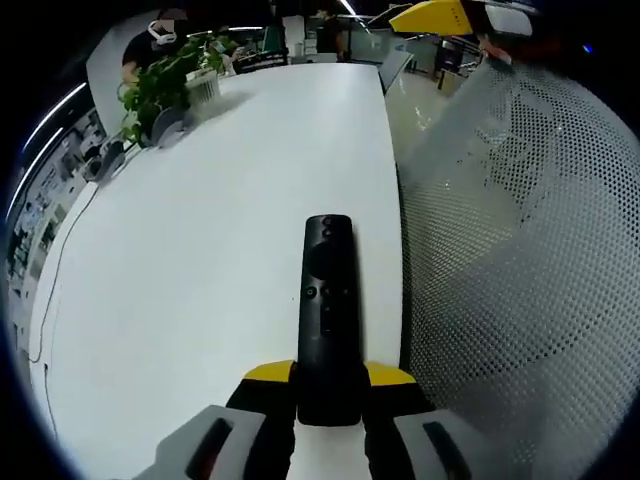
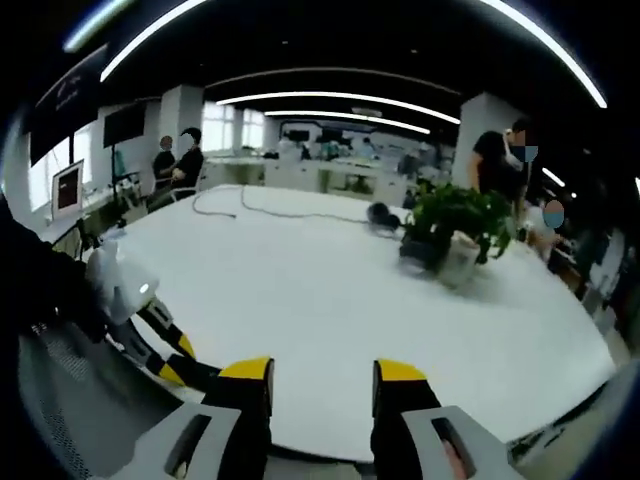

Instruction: Press the specified remote control buttons in sequence, fully releasing each button before pressing the next.

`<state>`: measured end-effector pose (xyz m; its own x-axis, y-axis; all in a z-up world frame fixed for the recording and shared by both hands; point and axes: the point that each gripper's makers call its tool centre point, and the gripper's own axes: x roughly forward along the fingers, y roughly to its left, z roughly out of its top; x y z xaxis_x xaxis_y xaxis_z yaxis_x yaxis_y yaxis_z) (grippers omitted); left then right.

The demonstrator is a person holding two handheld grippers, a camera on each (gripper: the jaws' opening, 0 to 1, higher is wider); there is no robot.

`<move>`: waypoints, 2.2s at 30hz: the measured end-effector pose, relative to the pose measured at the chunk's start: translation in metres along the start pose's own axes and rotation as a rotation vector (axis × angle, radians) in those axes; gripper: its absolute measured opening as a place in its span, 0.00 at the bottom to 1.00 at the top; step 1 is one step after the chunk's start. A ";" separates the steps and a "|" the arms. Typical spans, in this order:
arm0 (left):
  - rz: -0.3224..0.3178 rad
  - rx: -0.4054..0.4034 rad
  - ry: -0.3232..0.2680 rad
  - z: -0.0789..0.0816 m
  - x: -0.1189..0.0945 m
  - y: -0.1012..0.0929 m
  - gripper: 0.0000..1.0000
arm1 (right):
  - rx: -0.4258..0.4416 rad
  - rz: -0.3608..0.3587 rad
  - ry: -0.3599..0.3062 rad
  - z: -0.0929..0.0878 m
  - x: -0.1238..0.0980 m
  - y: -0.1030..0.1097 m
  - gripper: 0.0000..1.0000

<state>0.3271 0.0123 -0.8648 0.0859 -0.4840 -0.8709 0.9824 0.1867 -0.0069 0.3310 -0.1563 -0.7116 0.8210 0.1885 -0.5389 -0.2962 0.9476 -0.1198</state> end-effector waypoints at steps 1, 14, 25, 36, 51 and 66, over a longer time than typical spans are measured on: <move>-0.005 0.001 0.001 0.000 0.000 0.001 0.24 | 0.002 -0.003 0.000 0.000 -0.001 -0.001 0.35; 0.045 0.088 0.066 -0.002 -0.003 0.015 0.23 | 0.009 -0.021 0.014 -0.002 -0.001 -0.004 0.29; 0.068 0.070 0.070 0.008 -0.011 0.050 0.23 | 0.009 -0.025 0.020 -0.003 0.000 -0.005 0.27; 0.082 0.037 0.050 0.015 -0.018 0.081 0.23 | 0.006 -0.017 0.034 -0.006 0.000 -0.005 0.23; 0.125 0.089 0.085 0.023 -0.021 0.139 0.23 | 0.010 -0.021 0.033 -0.007 0.000 -0.007 0.24; 0.146 0.105 0.094 0.032 -0.018 0.183 0.23 | 0.006 -0.021 0.056 -0.011 0.001 -0.007 0.22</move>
<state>0.5108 0.0281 -0.8350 0.2180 -0.3757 -0.9007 0.9729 0.1563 0.1702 0.3290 -0.1654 -0.7204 0.7984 0.1536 -0.5822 -0.2755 0.9529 -0.1265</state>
